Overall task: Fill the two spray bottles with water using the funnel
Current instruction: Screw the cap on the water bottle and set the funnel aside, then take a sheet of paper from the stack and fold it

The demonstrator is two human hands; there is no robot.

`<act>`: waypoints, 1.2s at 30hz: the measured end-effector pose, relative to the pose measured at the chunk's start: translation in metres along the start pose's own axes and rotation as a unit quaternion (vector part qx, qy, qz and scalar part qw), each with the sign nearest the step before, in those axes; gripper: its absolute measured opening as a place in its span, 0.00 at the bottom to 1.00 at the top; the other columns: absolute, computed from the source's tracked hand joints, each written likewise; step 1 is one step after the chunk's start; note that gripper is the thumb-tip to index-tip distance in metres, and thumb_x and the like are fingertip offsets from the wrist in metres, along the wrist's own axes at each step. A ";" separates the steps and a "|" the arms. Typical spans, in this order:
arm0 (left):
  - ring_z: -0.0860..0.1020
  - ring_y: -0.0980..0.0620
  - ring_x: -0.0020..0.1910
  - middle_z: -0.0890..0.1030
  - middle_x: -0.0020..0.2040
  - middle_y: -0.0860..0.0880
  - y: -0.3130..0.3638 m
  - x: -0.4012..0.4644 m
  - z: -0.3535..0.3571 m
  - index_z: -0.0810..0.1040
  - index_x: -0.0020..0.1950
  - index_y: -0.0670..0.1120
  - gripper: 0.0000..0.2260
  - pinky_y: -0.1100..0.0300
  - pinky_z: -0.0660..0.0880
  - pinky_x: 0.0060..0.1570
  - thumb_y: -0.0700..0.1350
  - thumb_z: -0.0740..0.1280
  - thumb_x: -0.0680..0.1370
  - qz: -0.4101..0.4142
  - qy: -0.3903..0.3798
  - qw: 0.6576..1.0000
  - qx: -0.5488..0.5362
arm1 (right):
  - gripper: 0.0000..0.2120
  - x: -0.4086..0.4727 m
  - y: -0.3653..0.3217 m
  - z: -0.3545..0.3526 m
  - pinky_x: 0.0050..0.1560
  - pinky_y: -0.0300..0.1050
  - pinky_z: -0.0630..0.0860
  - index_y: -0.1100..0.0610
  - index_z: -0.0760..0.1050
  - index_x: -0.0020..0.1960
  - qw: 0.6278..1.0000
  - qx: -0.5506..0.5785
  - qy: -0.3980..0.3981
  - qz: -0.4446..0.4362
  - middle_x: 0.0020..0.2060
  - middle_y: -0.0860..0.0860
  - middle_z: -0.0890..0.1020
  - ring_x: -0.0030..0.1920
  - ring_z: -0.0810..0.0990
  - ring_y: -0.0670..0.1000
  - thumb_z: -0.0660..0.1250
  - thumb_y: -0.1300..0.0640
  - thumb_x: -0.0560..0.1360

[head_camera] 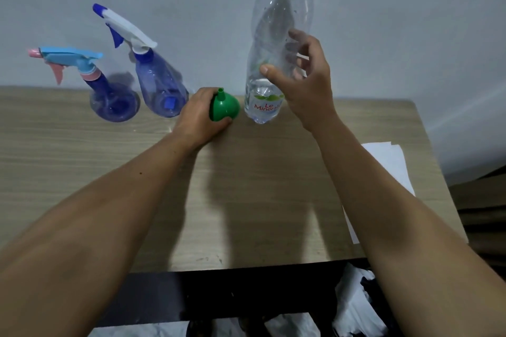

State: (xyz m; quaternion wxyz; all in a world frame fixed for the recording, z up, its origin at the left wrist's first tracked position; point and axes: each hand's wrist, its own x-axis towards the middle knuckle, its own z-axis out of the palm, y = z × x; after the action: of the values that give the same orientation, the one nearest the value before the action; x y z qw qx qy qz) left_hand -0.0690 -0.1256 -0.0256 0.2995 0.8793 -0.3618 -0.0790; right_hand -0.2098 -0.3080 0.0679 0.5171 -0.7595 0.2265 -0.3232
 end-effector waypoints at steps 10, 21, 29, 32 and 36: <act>0.75 0.41 0.69 0.77 0.71 0.40 -0.009 -0.003 0.018 0.71 0.75 0.39 0.34 0.53 0.69 0.70 0.42 0.80 0.72 0.019 0.038 0.998 -0.046 | 0.37 -0.003 0.001 0.005 0.65 0.53 0.81 0.56 0.72 0.72 1.000 -0.001 -0.006 -0.009 0.65 0.49 0.79 0.64 0.80 0.47 0.82 0.53 0.68; 0.71 0.39 0.75 0.72 0.75 0.37 -0.009 -0.019 0.026 0.65 0.80 0.36 0.40 0.48 0.67 0.77 0.42 0.80 0.73 -0.012 0.080 0.994 -0.075 | 0.36 -0.008 0.002 0.008 0.66 0.55 0.80 0.51 0.72 0.71 0.999 0.032 0.003 0.027 0.63 0.47 0.81 0.65 0.81 0.50 0.82 0.55 0.66; 0.67 0.39 0.78 0.69 0.77 0.36 -0.003 -0.049 0.024 0.62 0.81 0.35 0.41 0.52 0.63 0.77 0.41 0.79 0.74 -0.045 0.092 0.991 -0.084 | 0.41 -0.018 -0.008 0.004 0.68 0.45 0.79 0.49 0.70 0.77 0.998 0.038 0.000 0.052 0.70 0.45 0.78 0.68 0.78 0.44 0.83 0.55 0.67; 0.68 0.39 0.77 0.70 0.76 0.36 -0.001 -0.066 0.026 0.63 0.80 0.35 0.42 0.53 0.63 0.77 0.41 0.80 0.72 -0.053 0.112 0.989 -0.084 | 0.43 -0.033 -0.005 -0.006 0.64 0.34 0.76 0.48 0.68 0.79 0.997 0.030 0.020 0.073 0.74 0.45 0.73 0.71 0.75 0.45 0.84 0.52 0.69; 0.75 0.41 0.68 0.75 0.68 0.39 0.013 -0.084 0.039 0.70 0.75 0.37 0.35 0.50 0.73 0.70 0.41 0.80 0.72 0.030 0.074 0.992 -0.101 | 0.35 -0.074 0.007 -0.032 0.65 0.37 0.74 0.50 0.72 0.74 0.994 0.010 0.065 0.091 0.72 0.43 0.75 0.70 0.75 0.45 0.82 0.51 0.71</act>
State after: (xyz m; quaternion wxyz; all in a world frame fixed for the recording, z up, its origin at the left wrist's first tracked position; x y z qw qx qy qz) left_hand -0.1516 -0.0938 -0.0563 0.4151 0.8368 -0.3546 -0.0411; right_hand -0.2837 -0.2809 0.0505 0.5360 -0.7078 0.3248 -0.3259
